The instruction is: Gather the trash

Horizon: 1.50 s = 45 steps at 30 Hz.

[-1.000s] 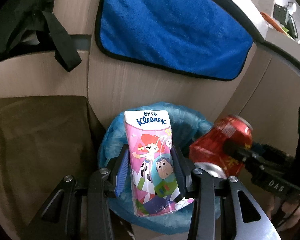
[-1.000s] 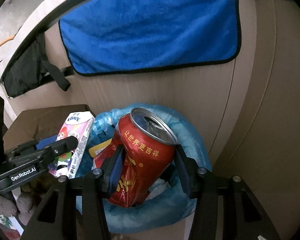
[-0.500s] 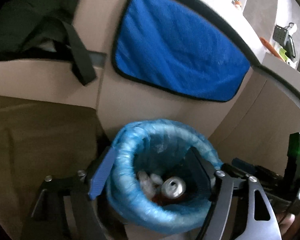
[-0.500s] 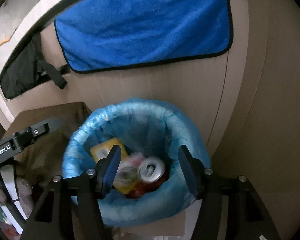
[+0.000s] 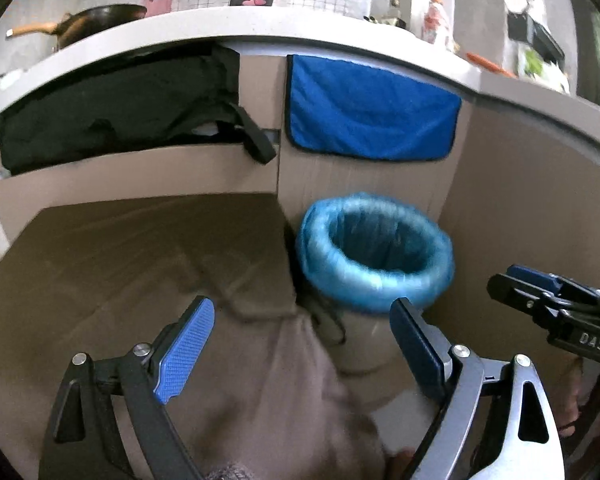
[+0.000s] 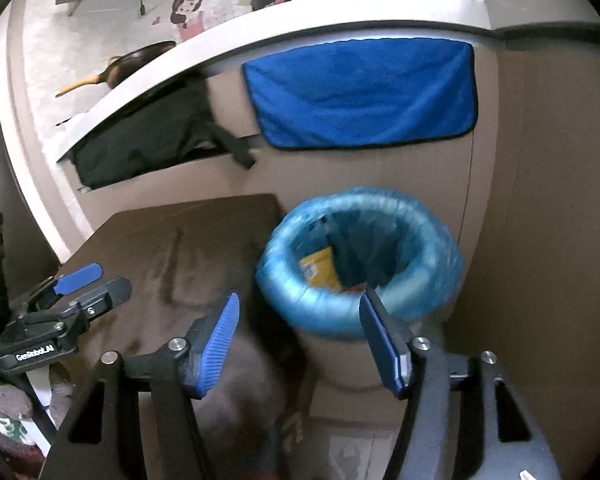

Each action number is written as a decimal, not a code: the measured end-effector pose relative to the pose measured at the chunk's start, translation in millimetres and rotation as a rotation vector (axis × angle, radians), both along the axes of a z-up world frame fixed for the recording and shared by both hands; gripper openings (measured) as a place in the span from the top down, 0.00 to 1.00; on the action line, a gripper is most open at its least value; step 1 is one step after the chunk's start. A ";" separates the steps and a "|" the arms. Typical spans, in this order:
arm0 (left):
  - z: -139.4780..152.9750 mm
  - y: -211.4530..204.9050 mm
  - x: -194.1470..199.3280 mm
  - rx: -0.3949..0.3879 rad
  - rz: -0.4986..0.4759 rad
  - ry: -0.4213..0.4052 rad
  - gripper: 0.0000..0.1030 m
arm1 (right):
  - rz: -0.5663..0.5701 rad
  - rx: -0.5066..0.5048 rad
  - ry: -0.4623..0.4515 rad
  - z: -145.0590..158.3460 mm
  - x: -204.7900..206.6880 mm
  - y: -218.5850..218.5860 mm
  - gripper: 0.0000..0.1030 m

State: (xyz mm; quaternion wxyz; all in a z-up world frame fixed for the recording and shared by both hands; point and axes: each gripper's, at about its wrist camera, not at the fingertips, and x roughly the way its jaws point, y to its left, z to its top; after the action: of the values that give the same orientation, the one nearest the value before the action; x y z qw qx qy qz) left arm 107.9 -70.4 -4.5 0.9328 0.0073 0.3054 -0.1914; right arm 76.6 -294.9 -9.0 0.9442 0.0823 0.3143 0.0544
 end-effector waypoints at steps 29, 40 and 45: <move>26.1 22.2 -100.7 0.064 0.197 -0.201 0.13 | -0.053 -0.129 -0.161 -5.0 -112.5 54.0 0.36; 29.3 23.0 -103.6 0.058 0.198 -0.217 0.13 | -0.051 -0.128 -0.168 -3.9 -111.2 51.3 0.36; 30.2 24.1 -106.0 0.055 0.199 -0.225 0.13 | -0.056 -0.129 -0.170 -2.0 -113.9 52.3 0.36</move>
State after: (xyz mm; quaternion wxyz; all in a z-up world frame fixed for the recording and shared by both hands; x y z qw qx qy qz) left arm 1.9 -46.3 25.7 0.9749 0.0240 0.2032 -0.0878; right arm -37.3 -242.6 -11.0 0.9719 0.0250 0.2334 0.0143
